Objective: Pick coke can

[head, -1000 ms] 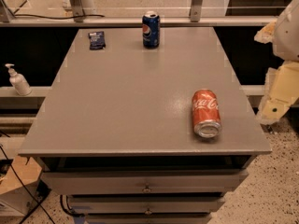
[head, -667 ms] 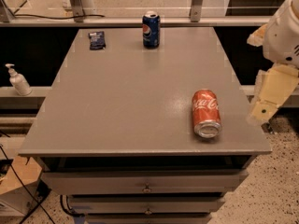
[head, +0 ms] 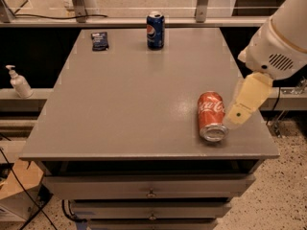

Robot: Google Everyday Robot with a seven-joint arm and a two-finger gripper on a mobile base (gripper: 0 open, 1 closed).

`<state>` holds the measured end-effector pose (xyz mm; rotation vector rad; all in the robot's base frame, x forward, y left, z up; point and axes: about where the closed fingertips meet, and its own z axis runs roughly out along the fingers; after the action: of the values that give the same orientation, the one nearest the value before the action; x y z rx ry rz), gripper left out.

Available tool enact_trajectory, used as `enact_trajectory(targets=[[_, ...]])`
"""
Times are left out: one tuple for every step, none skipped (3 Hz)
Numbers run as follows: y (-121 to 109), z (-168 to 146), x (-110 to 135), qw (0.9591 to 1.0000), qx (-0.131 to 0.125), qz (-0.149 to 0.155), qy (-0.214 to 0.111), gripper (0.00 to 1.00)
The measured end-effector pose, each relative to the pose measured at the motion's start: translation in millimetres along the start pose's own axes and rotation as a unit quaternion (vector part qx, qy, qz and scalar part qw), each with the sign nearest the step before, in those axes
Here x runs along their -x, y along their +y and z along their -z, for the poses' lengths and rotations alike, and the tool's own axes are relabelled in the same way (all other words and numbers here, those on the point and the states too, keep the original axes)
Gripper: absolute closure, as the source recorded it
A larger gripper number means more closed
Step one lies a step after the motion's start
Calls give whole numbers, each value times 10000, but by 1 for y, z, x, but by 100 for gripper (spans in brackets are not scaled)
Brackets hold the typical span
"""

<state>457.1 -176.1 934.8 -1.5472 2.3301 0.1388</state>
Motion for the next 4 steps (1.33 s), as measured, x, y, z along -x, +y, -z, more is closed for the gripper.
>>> enact_trajectory(targets=[[-6, -21, -4, 9972, 271, -663, -238, 0], [-11, -38, -12, 9894, 430, -1326, -404, 0], [-11, -56, -14, 9825, 582, -1714, -437, 0], [-4, -77, -8, 9776, 706, -1946, -380, 0]])
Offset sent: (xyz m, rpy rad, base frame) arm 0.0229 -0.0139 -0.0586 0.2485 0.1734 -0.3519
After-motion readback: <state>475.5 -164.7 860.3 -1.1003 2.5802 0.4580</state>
